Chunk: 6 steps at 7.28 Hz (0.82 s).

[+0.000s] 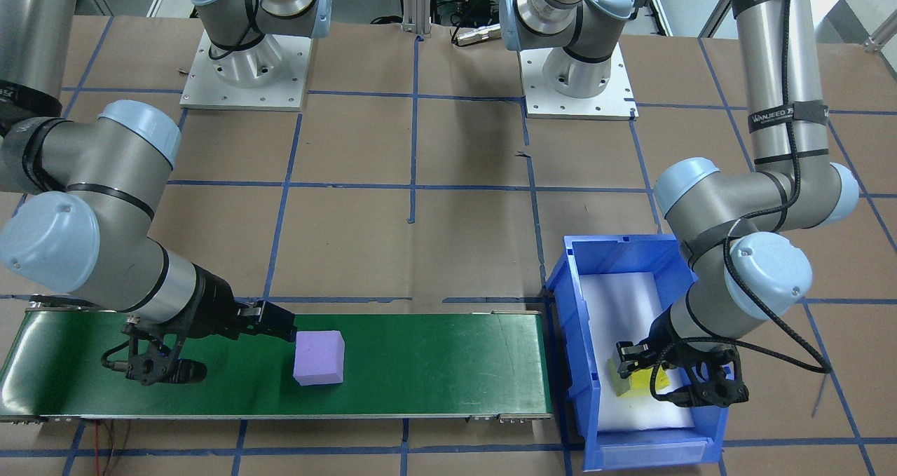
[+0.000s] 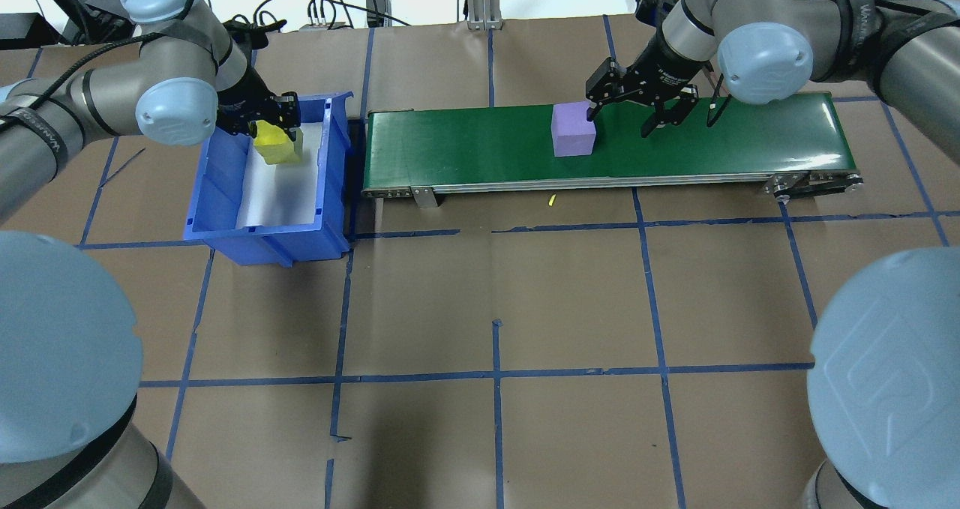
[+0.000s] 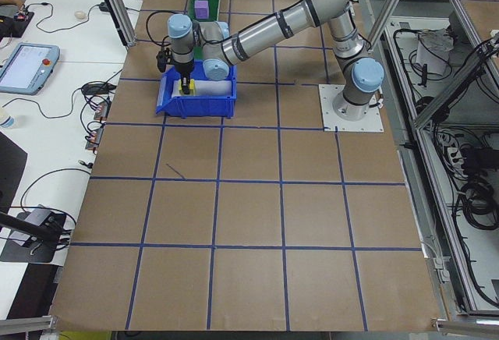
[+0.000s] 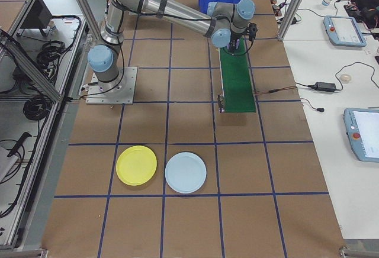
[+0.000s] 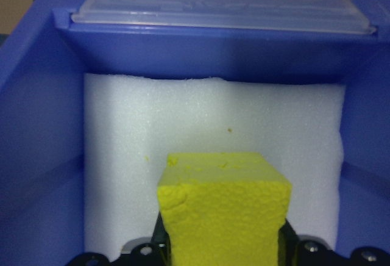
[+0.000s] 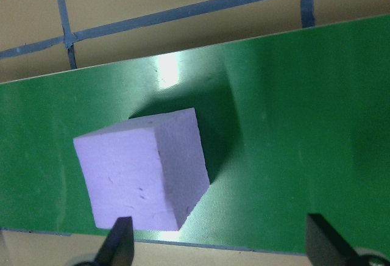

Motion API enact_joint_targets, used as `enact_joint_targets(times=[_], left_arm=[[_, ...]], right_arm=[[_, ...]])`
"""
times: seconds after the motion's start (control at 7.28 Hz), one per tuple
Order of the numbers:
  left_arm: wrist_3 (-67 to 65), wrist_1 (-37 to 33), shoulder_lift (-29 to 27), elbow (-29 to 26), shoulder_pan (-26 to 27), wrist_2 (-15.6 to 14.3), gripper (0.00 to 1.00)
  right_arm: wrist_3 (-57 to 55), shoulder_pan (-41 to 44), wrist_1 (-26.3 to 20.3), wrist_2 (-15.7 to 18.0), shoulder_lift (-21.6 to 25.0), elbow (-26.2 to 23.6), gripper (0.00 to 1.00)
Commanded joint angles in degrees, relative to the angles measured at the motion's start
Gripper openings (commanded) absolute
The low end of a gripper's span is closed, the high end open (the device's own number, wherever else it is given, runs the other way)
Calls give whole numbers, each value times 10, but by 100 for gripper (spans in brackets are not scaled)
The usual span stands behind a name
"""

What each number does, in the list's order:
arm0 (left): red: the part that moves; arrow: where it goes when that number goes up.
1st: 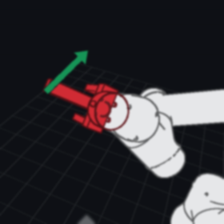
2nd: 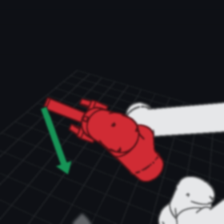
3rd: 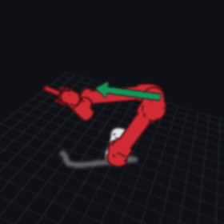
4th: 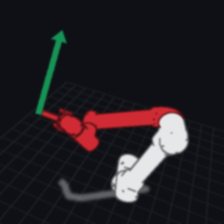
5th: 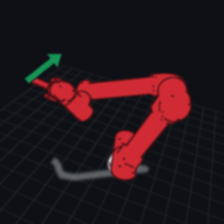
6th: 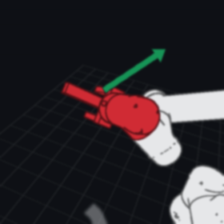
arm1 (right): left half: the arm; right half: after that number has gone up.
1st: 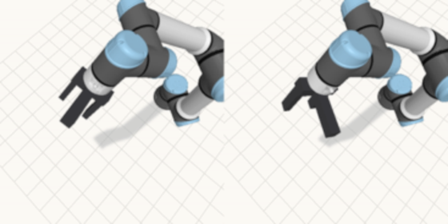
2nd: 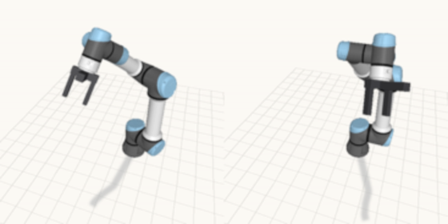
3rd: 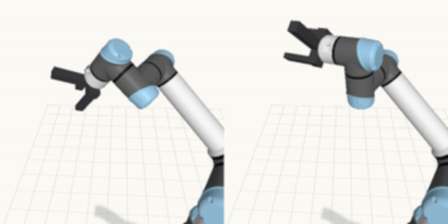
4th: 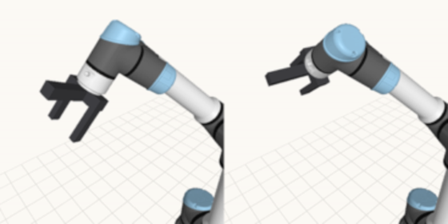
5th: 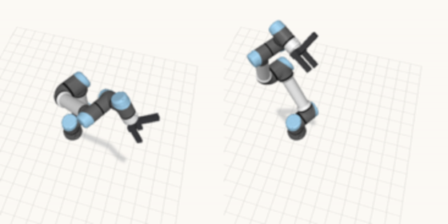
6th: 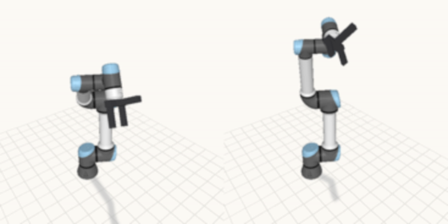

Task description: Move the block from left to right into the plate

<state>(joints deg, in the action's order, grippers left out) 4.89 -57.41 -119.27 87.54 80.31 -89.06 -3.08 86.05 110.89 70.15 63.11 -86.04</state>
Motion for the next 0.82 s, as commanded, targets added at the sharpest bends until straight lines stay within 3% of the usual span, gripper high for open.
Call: enact_joint_targets(times=[0.0,0.27,0.69], left_arm=[[-1,-40,46,-10,0,-8,30],[-43,-110,89,-35,10,0,29],[-143,-112,105,-35,87,4,29]], right_arm=[[2,0,0,0,0,0,99],[2,0,4,1,-4,-1,99],[4,0,16,5,-19,-3,98]])
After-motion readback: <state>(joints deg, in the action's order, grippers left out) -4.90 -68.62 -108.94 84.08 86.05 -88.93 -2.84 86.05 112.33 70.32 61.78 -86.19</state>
